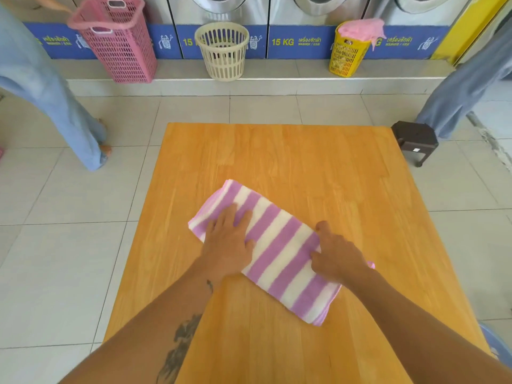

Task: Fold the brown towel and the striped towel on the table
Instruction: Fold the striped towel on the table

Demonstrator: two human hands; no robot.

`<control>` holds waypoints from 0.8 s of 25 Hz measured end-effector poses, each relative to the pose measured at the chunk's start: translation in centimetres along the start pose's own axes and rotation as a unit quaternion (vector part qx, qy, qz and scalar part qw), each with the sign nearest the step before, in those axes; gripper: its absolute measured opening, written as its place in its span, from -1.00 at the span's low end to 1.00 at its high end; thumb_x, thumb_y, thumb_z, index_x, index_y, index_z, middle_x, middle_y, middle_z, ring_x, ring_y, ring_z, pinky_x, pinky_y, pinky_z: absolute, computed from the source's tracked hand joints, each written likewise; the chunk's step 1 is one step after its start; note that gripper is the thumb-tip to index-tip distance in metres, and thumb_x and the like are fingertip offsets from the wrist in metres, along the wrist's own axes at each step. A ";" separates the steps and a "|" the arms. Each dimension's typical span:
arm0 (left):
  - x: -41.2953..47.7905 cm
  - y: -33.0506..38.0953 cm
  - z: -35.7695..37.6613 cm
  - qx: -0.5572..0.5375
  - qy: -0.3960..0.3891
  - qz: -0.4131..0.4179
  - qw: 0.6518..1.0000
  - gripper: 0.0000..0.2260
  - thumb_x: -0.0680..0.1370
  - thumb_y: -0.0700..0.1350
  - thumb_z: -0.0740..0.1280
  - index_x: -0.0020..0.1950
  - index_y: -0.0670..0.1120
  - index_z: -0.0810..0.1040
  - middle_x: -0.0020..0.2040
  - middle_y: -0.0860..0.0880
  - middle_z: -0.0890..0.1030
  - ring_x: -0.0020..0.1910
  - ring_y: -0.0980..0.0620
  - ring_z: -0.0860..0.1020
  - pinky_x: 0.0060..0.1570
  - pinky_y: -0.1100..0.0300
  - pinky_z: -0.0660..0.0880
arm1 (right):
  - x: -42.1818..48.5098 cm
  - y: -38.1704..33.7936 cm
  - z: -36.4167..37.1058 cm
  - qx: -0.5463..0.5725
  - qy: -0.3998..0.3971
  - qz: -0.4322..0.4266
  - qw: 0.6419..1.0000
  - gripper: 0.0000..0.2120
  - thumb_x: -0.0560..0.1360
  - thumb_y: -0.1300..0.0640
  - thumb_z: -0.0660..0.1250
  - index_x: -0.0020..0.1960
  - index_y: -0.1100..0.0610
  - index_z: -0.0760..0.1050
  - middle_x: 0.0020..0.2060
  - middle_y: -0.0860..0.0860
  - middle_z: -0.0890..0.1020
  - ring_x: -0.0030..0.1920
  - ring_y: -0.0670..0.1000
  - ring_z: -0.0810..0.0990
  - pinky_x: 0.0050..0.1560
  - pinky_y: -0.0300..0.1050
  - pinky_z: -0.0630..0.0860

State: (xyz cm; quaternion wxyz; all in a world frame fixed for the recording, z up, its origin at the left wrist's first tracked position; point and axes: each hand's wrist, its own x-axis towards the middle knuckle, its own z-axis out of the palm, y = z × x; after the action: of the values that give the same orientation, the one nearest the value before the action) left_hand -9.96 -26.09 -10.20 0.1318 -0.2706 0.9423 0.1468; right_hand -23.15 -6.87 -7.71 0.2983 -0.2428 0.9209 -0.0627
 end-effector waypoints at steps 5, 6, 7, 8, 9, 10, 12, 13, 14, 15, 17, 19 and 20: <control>1.1 0.6 -3.6 -0.075 0.197 0.159 0.965 -0.56 0.51 -0.13 0.20 0.41 -0.01 0.42 0.38 -0.05 0.42 0.40 -0.10 0.34 0.37 -0.08 0.24 | -4.6 0.0 2.1 0.297 -0.045 0.039 0.953 -0.42 0.53 0.08 0.27 0.45 0.00 0.08 -0.03 0.05 0.59 -0.06 0.08 0.62 -0.09 0.04 0.61; 0.0 0.6 -3.6 -0.101 0.188 0.181 0.960 -0.60 0.50 -0.14 0.20 0.33 -0.01 0.48 0.28 -0.01 0.48 0.29 -0.07 0.42 0.28 -0.03 0.33 | -5.5 -0.2 2.3 0.333 -0.061 0.034 0.940 -0.37 0.51 0.06 0.27 0.47 -0.11 0.04 0.02 0.07 0.61 -0.01 0.11 0.64 -0.02 0.08 0.62; -1.4 0.3 -3.2 -0.121 0.162 0.195 0.960 -0.66 0.50 -0.16 0.20 0.25 -0.01 0.52 0.19 0.02 0.52 0.19 -0.04 0.47 0.18 0.03 0.40 | -6.1 -0.2 2.6 0.365 -0.070 0.029 0.928 -0.35 0.51 0.07 0.27 0.47 -0.20 0.02 0.04 0.10 0.63 0.01 0.14 0.65 0.01 0.11 0.63; -2.9 -0.3 -2.7 -0.135 0.130 0.202 0.961 -0.73 0.51 -0.18 0.19 0.16 -0.01 0.55 0.10 0.05 0.54 0.09 -0.02 0.50 0.07 0.08 0.44 | -6.7 -0.2 2.6 0.371 -0.071 0.025 0.926 -0.36 0.52 0.11 0.25 0.45 -0.26 0.03 0.02 0.13 0.65 -0.02 0.15 0.66 -0.04 0.11 0.64; -4.3 -1.0 -2.0 -0.143 0.097 0.206 0.963 -0.77 0.51 -0.18 0.18 0.07 -0.01 0.56 0.01 0.07 0.54 0.01 -0.01 0.52 -0.03 0.11 0.45 | -7.2 -0.2 2.4 0.352 -0.062 0.012 0.934 -0.39 0.53 0.17 0.22 0.43 -0.27 0.07 -0.01 0.16 0.65 -0.08 0.16 0.66 -0.15 0.09 0.64; -5.6 -1.8 -1.1 -0.144 0.074 0.217 0.963 -0.79 0.50 -0.18 0.16 0.02 -0.01 0.55 -0.04 0.08 0.53 -0.04 0.01 0.52 -0.11 0.12 0.44 | -7.8 -0.2 2.2 0.319 -0.053 0.004 0.946 -0.44 0.54 0.22 0.20 0.39 -0.25 0.13 -0.04 0.18 0.64 -0.17 0.16 0.64 -0.30 0.05 0.60; -7.6 -3.0 0.6 -0.117 0.052 0.255 0.959 -0.76 0.48 -0.19 0.15 0.03 -0.01 0.55 -0.05 0.08 0.51 -0.07 0.03 0.48 -0.13 0.13 0.41 | -8.8 -0.3 1.8 0.328 -0.050 0.003 0.944 -0.56 0.53 0.29 0.17 0.22 -0.21 0.31 -0.06 0.23 0.63 -0.31 0.14 0.57 -0.45 -0.04 0.45; -8.4 -3.7 1.3 -0.097 0.052 0.274 0.956 -0.72 0.47 -0.20 0.16 0.09 0.00 0.55 -0.01 0.07 0.50 -0.04 0.03 0.46 -0.10 0.14 0.41 | -9.2 -0.6 1.9 0.363 -0.063 0.008 0.929 -0.60 0.52 0.33 0.17 0.13 -0.15 0.39 -0.08 0.26 0.62 -0.32 0.13 0.53 -0.39 -0.03 0.41; -9.1 -4.4 2.0 -0.082 0.053 0.286 0.953 -0.65 0.46 -0.21 0.17 0.18 0.01 0.53 0.06 0.06 0.50 0.03 0.03 0.45 -0.04 0.15 0.42 | -9.5 -0.9 1.9 0.393 -0.073 0.016 0.916 -0.65 0.51 0.36 0.18 0.05 -0.09 0.45 -0.12 0.28 0.61 -0.32 0.12 0.52 -0.33 0.01 0.39; -9.9 -5.0 2.6 -0.074 0.046 0.288 0.954 -0.56 0.45 -0.21 0.19 0.31 0.03 0.47 0.19 0.04 0.48 0.14 0.03 0.41 0.07 0.16 0.41 | -9.7 -1.3 2.0 0.417 -0.071 0.026 0.906 -0.69 0.50 0.37 0.19 -0.01 -0.02 0.51 -0.17 0.24 0.61 -0.31 0.11 0.51 -0.28 0.03 0.37; -11.5 -6.0 3.6 -0.056 0.011 0.276 0.959 -0.32 0.43 -0.18 0.22 0.51 0.18 0.15 0.47 0.01 0.26 0.41 0.04 0.21 0.36 0.17 0.23 | -10.0 -2.2 2.1 0.454 -0.054 0.041 0.888 -0.75 0.50 0.36 0.23 -0.05 0.08 0.60 -0.23 0.16 0.61 -0.33 0.09 0.52 -0.27 0.00 0.40; -12.9 -5.8 4.1 -0.051 -0.001 0.236 0.970 -0.19 0.44 -0.14 0.27 0.53 0.28 -0.10 0.56 0.02 0.00 0.52 0.02 0.00 0.48 0.18 0.02 | -10.5 -3.4 1.9 0.518 -0.052 0.043 0.853 -0.74 0.52 0.40 0.19 0.03 0.22 0.63 -0.25 0.15 0.66 -0.36 0.04 0.59 -0.32 -0.11 0.51; -13.3 -5.4 4.1 -0.068 0.010 0.213 0.975 -0.18 0.43 -0.11 0.30 0.53 0.29 -0.10 0.56 0.04 -0.05 0.53 0.02 -0.03 0.49 0.17 0.01 | -10.9 -4.0 1.7 0.552 -0.064 0.040 0.830 -0.71 0.53 0.43 0.15 0.07 0.28 0.62 -0.21 0.16 0.69 -0.32 0.04 0.65 -0.31 -0.13 0.56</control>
State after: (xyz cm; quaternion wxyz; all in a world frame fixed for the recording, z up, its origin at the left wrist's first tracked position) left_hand 4.60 -22.77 -10.77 0.0694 -0.0730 0.9673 0.2326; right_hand -12.85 -5.09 -2.39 0.4436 -0.0037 0.7205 -0.5329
